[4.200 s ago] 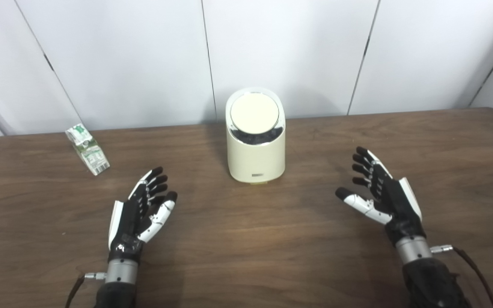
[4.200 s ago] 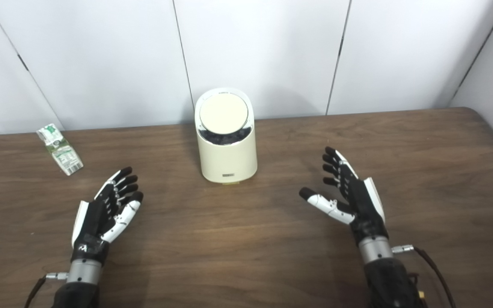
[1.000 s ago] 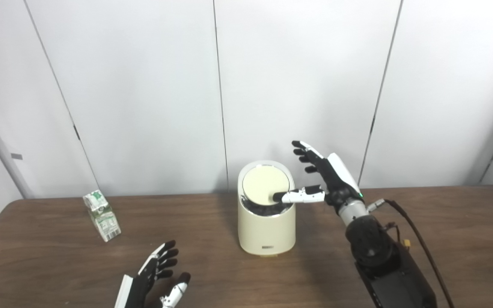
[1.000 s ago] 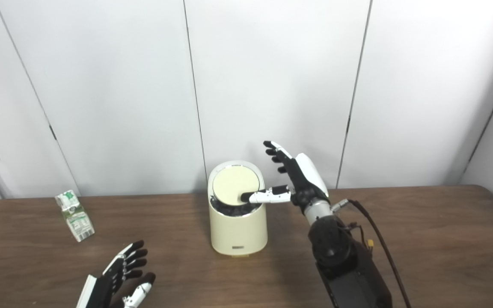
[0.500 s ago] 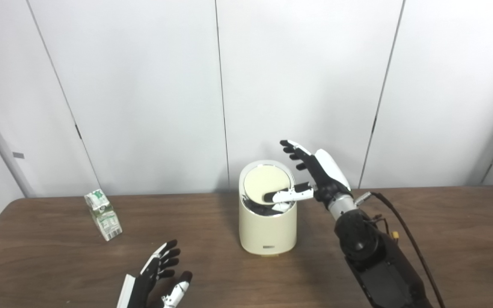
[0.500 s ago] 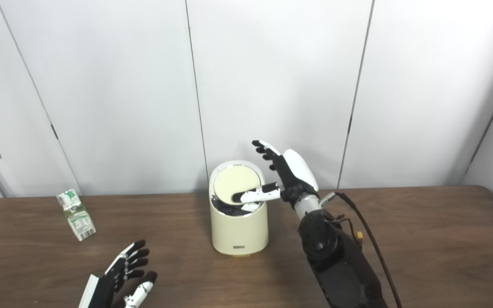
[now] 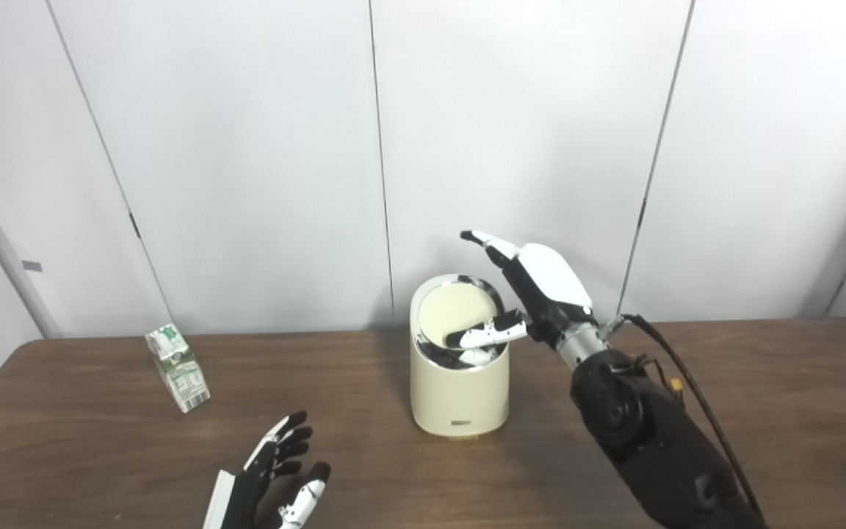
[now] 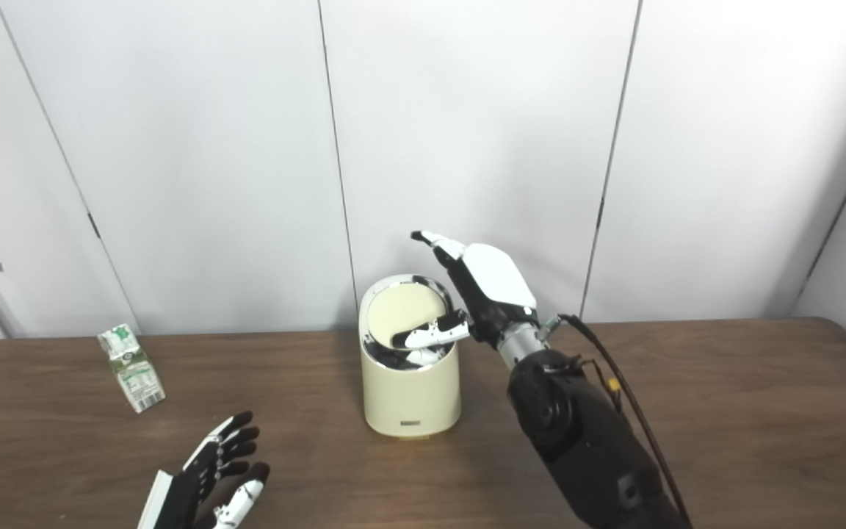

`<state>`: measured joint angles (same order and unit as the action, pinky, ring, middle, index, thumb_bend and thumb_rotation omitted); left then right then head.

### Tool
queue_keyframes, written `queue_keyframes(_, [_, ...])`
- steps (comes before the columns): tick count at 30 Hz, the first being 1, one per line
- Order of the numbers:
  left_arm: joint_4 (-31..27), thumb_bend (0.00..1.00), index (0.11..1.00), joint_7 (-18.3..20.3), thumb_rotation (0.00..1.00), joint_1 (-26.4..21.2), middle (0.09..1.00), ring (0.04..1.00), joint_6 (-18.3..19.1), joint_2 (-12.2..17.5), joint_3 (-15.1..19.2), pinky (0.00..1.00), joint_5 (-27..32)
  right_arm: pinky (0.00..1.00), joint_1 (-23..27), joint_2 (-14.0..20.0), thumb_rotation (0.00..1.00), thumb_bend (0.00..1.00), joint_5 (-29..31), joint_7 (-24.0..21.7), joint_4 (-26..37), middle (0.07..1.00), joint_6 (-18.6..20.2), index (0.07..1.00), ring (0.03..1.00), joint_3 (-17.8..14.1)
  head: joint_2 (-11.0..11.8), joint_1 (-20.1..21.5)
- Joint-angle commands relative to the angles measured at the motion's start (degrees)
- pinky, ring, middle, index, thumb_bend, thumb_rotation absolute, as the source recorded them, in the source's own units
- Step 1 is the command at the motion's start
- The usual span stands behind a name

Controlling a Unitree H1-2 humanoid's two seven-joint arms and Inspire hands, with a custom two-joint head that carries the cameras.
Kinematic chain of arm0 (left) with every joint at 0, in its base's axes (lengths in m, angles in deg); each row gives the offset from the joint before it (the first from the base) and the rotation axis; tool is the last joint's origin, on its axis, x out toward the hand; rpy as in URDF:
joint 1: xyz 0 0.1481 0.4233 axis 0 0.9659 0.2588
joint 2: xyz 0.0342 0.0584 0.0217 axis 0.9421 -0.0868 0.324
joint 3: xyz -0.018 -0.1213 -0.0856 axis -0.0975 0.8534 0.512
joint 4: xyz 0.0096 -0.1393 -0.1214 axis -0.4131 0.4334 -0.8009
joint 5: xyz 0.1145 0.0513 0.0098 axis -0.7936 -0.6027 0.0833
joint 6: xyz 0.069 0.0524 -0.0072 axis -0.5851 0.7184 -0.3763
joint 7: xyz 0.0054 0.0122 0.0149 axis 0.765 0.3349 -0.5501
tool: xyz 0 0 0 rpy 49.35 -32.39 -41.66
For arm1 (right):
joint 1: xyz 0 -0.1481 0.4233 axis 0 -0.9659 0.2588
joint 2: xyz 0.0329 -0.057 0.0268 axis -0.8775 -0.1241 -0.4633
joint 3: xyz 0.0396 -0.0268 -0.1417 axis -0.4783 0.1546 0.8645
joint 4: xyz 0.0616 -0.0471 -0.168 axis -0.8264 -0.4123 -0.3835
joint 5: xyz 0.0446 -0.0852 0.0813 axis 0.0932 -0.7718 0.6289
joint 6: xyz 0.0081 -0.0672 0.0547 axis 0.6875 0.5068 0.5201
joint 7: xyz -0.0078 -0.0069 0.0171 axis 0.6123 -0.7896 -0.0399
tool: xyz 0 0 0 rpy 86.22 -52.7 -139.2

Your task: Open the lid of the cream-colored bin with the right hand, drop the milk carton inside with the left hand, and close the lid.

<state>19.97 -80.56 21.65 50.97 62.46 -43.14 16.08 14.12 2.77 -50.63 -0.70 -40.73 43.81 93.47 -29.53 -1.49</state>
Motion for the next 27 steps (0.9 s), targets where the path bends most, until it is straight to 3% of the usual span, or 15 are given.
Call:
queue_keyframes(1, [1.46, 0.48, 0.906, -0.64, 0.5, 2.49, 0.83, 0.811, -0.79, -0.89, -0.68, 0.77, 0.38, 0.87, 1.22, 1.58, 0.18, 0.92, -3.4, 0.34, -0.38, 0.912, -0.28, 0.908, 0.924, 0.66, -0.03, -0.04])
queue_keyframes(4, [1.44, 0.48, 0.907, -0.78, 0.51, 2.48, 0.831, 0.813, -0.77, -0.93, -0.65, 0.77, 0.14, 0.88, 0.97, 1.51, 0.18, 0.93, -2.65, 0.26, -0.21, 0.912, -0.83, 0.908, 0.924, 0.03, -0.03, -0.04])
queue_keyframes(12, [0.94, 0.48, 0.908, -0.54, 0.52, 2.74, 0.834, 0.816, -0.61, -1.07, -0.63, 0.78, 0.52, 0.81, -1.38, -1.26, 0.33, 0.83, 4.45, -0.63, 3.41, 0.888, -0.71, 0.889, 0.87, -5.77, -0.32, 0.09])
queue_keyframes(19, [0.88, 0.46, 0.907, -0.55, 0.53, 2.76, 0.831, 0.818, -0.63, -1.13, -0.82, 0.79, 0.2, 0.79, -6.23, -3.39, 0.49, 0.65, 11.92, -3.48, 10.87, 0.899, 4.47, 0.896, 0.87, -12.24, -0.37, 0.0])
queue_keyframes(23, [1.04, 0.45, 0.905, -0.68, 0.54, 2.68, 0.831, 0.814, -0.71, -1.19, -0.71, 0.79, 0.38, 0.77, -10.16, -3.74, 0.52, 0.6, 14.22, -4.96, 16.27, 0.897, 7.68, 0.876, 0.865, -14.21, -0.37, 0.08])
queue_keyframes(27, [0.84, 0.47, 0.904, -0.8, 0.68, 2.54, 0.832, 0.793, -0.56, -1.15, -0.63, 0.73, 0.13, 0.78, -15.68, -3.43, 0.53, 0.58, 15.65, -6.75, 22.59, 0.886, 10.17, 0.873, 0.866, -14.63, -0.64, 0.05])
